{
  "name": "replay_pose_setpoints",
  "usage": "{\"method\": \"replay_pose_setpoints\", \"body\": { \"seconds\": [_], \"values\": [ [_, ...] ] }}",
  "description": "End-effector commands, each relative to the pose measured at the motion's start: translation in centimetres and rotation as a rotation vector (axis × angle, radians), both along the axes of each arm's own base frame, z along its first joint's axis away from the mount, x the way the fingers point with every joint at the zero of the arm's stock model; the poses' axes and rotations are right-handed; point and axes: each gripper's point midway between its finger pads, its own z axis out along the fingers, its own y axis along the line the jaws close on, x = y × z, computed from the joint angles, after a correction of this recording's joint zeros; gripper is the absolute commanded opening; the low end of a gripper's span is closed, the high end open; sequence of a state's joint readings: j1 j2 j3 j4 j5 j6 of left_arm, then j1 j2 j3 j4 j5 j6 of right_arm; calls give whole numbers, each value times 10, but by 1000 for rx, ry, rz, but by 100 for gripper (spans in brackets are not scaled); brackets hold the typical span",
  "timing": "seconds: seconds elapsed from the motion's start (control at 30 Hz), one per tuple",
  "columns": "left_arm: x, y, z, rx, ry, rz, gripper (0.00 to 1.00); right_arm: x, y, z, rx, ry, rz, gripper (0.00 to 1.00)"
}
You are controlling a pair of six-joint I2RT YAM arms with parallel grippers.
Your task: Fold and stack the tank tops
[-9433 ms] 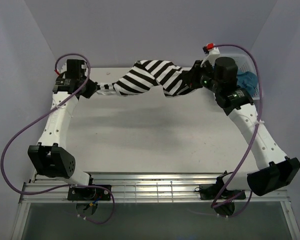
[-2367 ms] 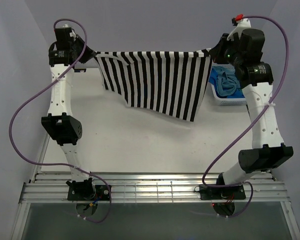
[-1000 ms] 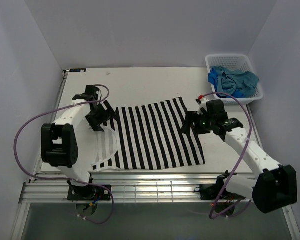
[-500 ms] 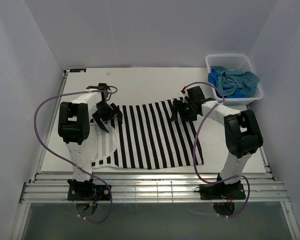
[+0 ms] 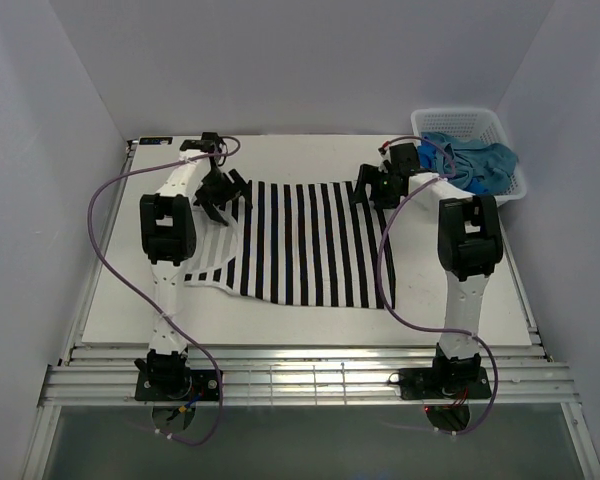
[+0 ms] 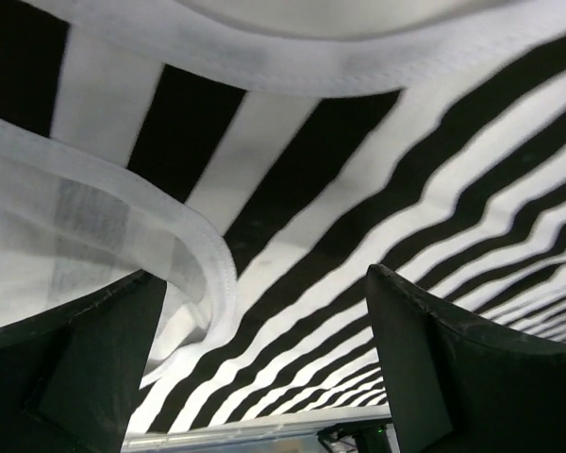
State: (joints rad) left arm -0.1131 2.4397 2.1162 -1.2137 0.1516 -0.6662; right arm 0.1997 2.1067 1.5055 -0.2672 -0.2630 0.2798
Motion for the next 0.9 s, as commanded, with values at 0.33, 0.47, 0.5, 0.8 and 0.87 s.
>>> {"method": "replay_pose_setpoints", "body": {
  "seconds": [0.33,0.47,0.5,0.8,0.87],
  "values": [
    [125,-28,-22,-128,-408,-77,98,65,2,40,-108,-182,132,90],
    [132,-20,63,-80,-555,-81,98,48,8,100,-168,-297,160,90],
    [131,-18,105,-72,-624,-74,98,41,8,108,-175,-309,157,90],
    [-7,14,153,26,-539,51,98,-107,-27,127,-116,-277,5,90],
    [-53,16,139,13,-492,71,98,-129,-31,121,-95,-273,-20,90]
  ]
}}
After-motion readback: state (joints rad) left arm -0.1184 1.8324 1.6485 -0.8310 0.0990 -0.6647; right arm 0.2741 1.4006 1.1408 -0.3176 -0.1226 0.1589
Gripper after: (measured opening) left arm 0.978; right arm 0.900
